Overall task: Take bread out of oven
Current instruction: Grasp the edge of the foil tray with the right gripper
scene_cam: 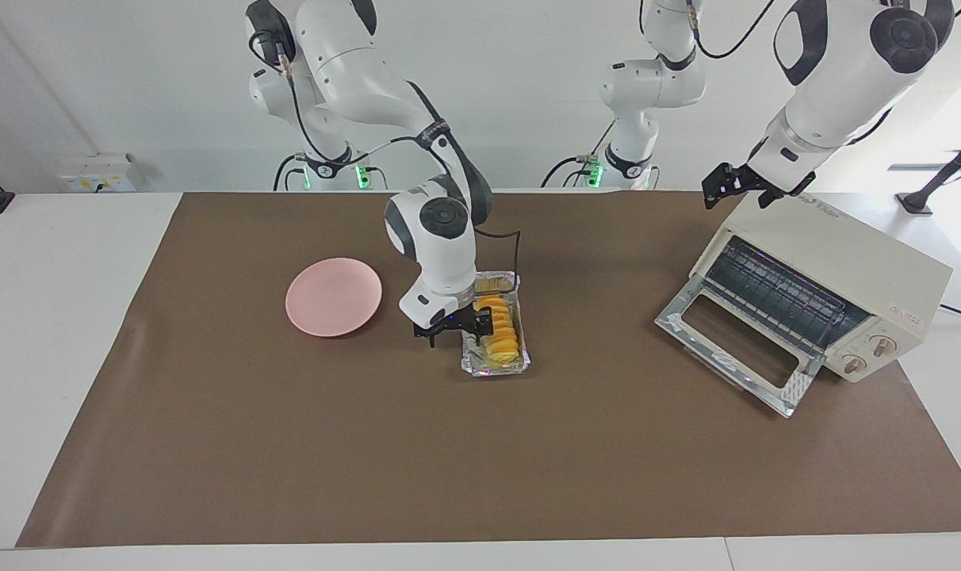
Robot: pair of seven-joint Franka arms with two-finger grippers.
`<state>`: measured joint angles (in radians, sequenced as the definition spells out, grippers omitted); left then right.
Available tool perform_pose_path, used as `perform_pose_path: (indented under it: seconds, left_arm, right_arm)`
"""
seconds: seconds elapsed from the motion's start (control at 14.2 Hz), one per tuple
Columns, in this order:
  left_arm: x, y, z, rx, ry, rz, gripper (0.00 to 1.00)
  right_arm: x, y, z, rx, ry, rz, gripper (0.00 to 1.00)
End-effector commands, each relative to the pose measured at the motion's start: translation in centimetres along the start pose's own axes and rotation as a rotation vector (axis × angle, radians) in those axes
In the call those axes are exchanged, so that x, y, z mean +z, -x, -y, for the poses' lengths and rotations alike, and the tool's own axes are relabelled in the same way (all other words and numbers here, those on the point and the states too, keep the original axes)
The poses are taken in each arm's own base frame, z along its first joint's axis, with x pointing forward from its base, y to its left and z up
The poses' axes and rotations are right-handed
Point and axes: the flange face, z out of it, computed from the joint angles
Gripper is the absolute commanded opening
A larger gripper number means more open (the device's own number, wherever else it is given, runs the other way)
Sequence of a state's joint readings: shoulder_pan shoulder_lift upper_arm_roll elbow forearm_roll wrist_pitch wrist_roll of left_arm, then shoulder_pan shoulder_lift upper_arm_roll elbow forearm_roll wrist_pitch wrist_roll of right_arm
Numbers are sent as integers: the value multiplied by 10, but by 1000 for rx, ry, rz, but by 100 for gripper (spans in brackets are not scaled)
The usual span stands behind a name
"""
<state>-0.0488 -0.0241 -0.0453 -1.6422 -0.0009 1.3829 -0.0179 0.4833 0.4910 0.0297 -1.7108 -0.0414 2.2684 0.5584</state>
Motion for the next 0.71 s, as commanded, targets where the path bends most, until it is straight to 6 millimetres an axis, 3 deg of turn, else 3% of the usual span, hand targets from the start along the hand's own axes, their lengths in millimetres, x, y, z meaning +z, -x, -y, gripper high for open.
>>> perform_pose_path:
  seconds: [0.0,0.07,0.14,0.42,0.63]
  left_arm:
    - [-9,1,-1,27,-18,-5,100]
    - [-13,1,-2,40,-17,-17,100]
    - [-13,-2,-4,43,-17,-37,100]
    - [-8,-1,-5,45,-18,-42,100]
    - [-7,-1,-6,39,-16,-47,100]
  right_arm:
    - [0,1,0,-15,-5,-16,35]
    - [1,0,0,-15,-5,-18,10]
    - [-1,2,3,-19,-8,-22,0]
    - [-1,2,6,-26,-16,-33,0]
    - [-3,-4,-5,-53,-6,-22,0]
